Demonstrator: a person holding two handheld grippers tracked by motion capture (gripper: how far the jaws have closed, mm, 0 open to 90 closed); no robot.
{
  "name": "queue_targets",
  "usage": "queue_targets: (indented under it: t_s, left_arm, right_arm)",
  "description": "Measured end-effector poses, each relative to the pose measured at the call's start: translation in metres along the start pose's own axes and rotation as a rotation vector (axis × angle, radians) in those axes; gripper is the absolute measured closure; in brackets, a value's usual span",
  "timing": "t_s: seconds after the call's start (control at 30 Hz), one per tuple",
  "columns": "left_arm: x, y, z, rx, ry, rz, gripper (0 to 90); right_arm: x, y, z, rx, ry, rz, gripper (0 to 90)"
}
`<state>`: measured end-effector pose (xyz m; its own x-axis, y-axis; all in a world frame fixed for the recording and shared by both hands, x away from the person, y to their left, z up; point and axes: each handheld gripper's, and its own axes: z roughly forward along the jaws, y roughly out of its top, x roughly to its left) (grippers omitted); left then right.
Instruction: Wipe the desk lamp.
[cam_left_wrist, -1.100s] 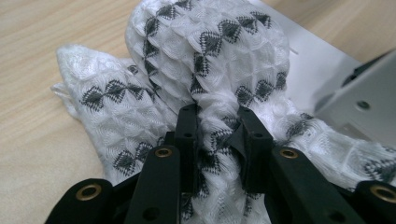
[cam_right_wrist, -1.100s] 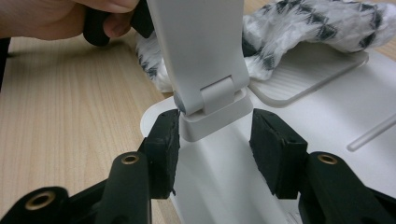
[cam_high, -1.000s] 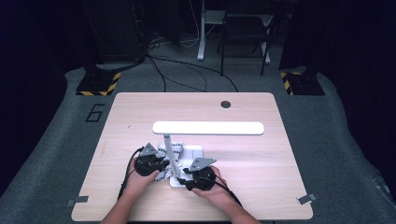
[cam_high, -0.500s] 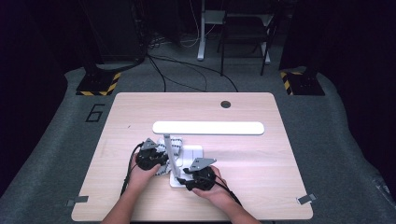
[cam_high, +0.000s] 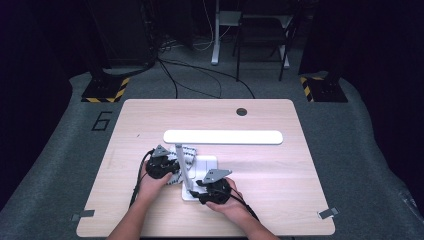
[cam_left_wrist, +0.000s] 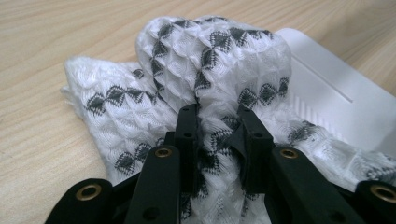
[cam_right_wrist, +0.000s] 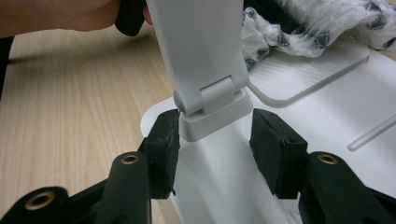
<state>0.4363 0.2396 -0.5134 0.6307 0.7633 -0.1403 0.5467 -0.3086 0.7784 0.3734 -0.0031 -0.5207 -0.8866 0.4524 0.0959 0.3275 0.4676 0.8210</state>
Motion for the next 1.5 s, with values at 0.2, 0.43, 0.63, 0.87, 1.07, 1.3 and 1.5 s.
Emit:
queue_targets:
  t_s: [0.2,0.43,0.63,0.87,1.07,1.3,1.5]
  left_arm:
    - [-0.001,0.001,-0.011,-0.025,-0.01,0.012,73.1]
    - [-0.002,0.004,-0.033,-0.067,-0.039,-0.003,73.2]
    - [-0.008,0.01,-0.058,-0.123,-0.071,0.01,73.2]
    - [-0.025,0.009,-0.077,-0.142,-0.104,0.067,73.3]
    - [-0.04,0.007,-0.088,-0.138,-0.158,0.098,73.3]
    - [-0.054,0.006,-0.102,-0.151,-0.214,0.15,73.5]
    - [-0.059,0.008,-0.108,-0.169,-0.247,0.158,73.5]
  right_arm:
    - [0.0,0.0,0.0,0.001,0.001,-0.002,52.2]
    - [0.0,-0.001,0.0,0.002,0.0,0.01,52.2]
    - [0.001,-0.001,0.0,0.0,0.006,0.016,52.2]
    - [0.0,-0.001,0.0,0.0,0.005,0.015,52.2]
    - [0.001,-0.001,0.0,-0.001,0.004,0.016,52.2]
    - [0.0,-0.001,0.0,0.0,0.007,0.014,52.2]
    - [0.001,-0.001,0.0,0.001,0.0,0.011,52.2]
